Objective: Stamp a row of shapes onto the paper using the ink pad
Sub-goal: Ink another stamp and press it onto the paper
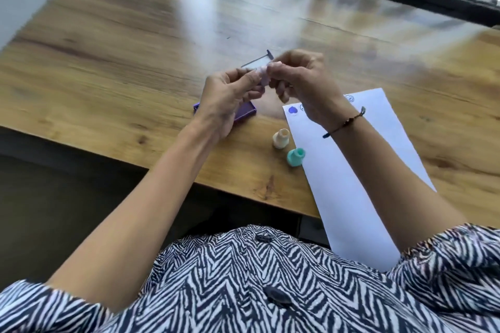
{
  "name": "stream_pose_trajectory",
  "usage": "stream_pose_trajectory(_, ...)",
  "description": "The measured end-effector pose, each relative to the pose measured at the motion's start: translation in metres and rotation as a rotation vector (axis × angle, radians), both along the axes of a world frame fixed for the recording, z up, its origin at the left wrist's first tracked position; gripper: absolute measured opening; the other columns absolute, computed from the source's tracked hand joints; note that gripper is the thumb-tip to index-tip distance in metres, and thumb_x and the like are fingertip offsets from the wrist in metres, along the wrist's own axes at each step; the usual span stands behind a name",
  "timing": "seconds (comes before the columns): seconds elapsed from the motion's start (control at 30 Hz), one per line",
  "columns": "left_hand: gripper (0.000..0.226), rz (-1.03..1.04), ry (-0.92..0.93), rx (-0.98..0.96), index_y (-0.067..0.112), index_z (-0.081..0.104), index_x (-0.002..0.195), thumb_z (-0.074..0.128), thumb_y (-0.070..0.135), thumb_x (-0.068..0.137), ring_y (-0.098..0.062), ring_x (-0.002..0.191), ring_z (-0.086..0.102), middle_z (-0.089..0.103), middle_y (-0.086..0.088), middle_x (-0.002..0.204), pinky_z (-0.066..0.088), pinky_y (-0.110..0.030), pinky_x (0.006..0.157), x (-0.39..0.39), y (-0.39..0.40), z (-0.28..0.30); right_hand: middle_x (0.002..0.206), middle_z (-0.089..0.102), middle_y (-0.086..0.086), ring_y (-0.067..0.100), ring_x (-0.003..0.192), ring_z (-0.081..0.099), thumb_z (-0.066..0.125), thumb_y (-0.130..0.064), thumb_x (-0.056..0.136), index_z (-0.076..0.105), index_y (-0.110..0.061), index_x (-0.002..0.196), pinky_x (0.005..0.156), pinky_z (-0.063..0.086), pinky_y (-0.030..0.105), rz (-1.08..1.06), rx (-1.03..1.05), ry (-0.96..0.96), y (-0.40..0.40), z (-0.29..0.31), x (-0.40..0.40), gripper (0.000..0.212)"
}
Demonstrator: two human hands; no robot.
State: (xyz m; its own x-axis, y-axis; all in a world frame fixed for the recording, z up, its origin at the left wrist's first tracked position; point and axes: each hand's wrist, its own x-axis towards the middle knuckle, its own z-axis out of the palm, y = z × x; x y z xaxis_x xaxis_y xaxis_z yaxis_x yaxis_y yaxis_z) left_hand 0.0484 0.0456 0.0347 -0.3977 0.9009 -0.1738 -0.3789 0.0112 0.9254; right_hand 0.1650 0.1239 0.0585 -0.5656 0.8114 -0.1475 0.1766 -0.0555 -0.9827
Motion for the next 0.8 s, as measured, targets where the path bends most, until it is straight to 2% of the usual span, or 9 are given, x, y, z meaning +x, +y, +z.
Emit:
stream_pose_trajectory(0.1, 0.015, 0.056, -0.009, -0.048, 0.007, 0.061, 0.068, 0.059, 0.005, 0.083, -0.007, 0.051, 0.059, 0.065, -0.001, 0.059, 0.05, -0.015, 0.054, -0.011, -0.009, -0.001, 0.062, 0.055, 0.013, 0.01, 0.041, 0.048, 0.058, 0.003, 0.082, 0.06, -0.006, 0.074, 0.04, 0.04, 0.02, 0.038, 0.03, -0.003, -0.007, -0.001, -0.015, 0.012)
stream_pose_trajectory(0.2, 0.019, 0.149, -0.029, -0.072, 0.008, 0.061, 0.065, 0.056, 0.005, 0.083, -0.006, 0.05, 0.058, 0.064, 0.005, 0.049, 0.048, -0.014, 0.052, -0.025, -0.024, -0.004, 0.07, 0.055, 0.016, 0.015, 0.05, 0.05, 0.058, 0.003, 0.082, 0.062, -0.008, 0.08, 0.048, 0.045, 0.023, 0.08, 0.13, -0.049, -0.011, -0.004, -0.029, 0.012)
stream_pose_trajectory(0.27, 0.018, 0.204, -0.034, -0.072, 0.007, 0.059, 0.067, 0.055, 0.006, 0.084, -0.006, 0.049, 0.058, 0.063, 0.006, 0.048, 0.048, -0.013, 0.052, -0.036, -0.038, -0.008, 0.065, 0.056, 0.007, 0.008, 0.056, 0.049, 0.061, -0.003, 0.079, 0.067, -0.007, 0.081, 0.057, 0.043, 0.016, 0.153, 0.403, -0.238, -0.017, -0.006, -0.038, 0.008)
stream_pose_trajectory(0.33, 0.017, 0.239, -0.047, -0.074, 0.007, 0.059, 0.067, 0.055, 0.006, 0.084, -0.007, 0.05, 0.058, 0.063, 0.006, 0.05, 0.048, -0.014, 0.052, -0.044, -0.05, -0.011, 0.069, 0.058, 0.003, 0.008, 0.063, 0.05, 0.058, -0.005, 0.075, 0.071, -0.008, 0.082, 0.058, 0.036, 0.01, 0.238, 0.691, -0.404, -0.022, -0.01, -0.045, 0.015)
stream_pose_trajectory(0.43, 0.017, 0.272, -0.05, -0.081, 0.008, 0.059, 0.067, 0.056, 0.006, 0.084, -0.009, 0.053, 0.058, 0.063, 0.003, 0.053, 0.049, -0.015, 0.054, -0.048, -0.062, -0.014, 0.092, 0.061, 0.017, 0.032, 0.079, 0.056, 0.053, -0.004, 0.076, 0.069, -0.004, 0.087, 0.065, 0.039, 0.034, 0.358, 0.854, -0.553, -0.038, -0.018, -0.056, 0.019)
stream_pose_trajectory(0.5, 0.017, 0.284, -0.053, -0.081, 0.007, 0.059, 0.067, 0.056, 0.006, 0.084, -0.01, 0.054, 0.058, 0.063, 0.001, 0.056, 0.049, -0.015, 0.054, -0.047, -0.065, -0.015, 0.099, 0.056, 0.02, 0.035, 0.085, 0.053, 0.049, -0.003, 0.079, 0.062, -0.002, 0.092, 0.062, 0.03, 0.035, 0.424, 0.966, -0.645, -0.046, -0.028, -0.06, 0.019)
stream_pose_trajectory(0.57, 0.017, 0.295, -0.062, -0.093, 0.008, 0.059, 0.068, 0.056, 0.006, 0.084, -0.01, 0.055, 0.058, 0.063, 0.001, 0.055, 0.049, -0.015, 0.054, -0.044, -0.069, -0.016, 0.099, 0.056, 0.02, 0.035, 0.084, 0.052, 0.048, -0.002, 0.079, 0.061, -0.003, 0.092, 0.061, 0.027, 0.032, 0.445, 0.955, -0.645, -0.047, -0.026, -0.063, 0.018)
stream_pose_trajectory(0.7, 0.017, 0.307, -0.086, -0.09, 0.009, 0.06, 0.067, 0.056, 0.006, 0.084, -0.01, 0.054, 0.059, 0.063, 0.002, 0.054, 0.05, -0.015, 0.054, -0.044, -0.074, -0.016, 0.098, 0.061, 0.017, 0.037, 0.085, 0.056, 0.05, -0.003, 0.077, 0.065, -0.005, 0.088, 0.064, 0.034, 0.033, 0.434, 0.929, -0.626, -0.038, -0.019, -0.066, 0.018)
stream_pose_trajectory(0.8, 0.014, 0.33, -0.073, -0.105, 0.009, 0.061, 0.069, 0.057, 0.006, 0.082, -0.01, 0.055, 0.058, 0.064, 0.003, 0.053, 0.05, -0.016, 0.054, -0.048, -0.077, -0.017, 0.1, 0.058, 0.019, 0.038, 0.084, 0.054, 0.048, 0.001, 0.076, 0.06, -0.003, 0.089, 0.065, 0.038, 0.038, 0.442, 0.927, -0.644, -0.048, -0.024, -0.069, 0.018)
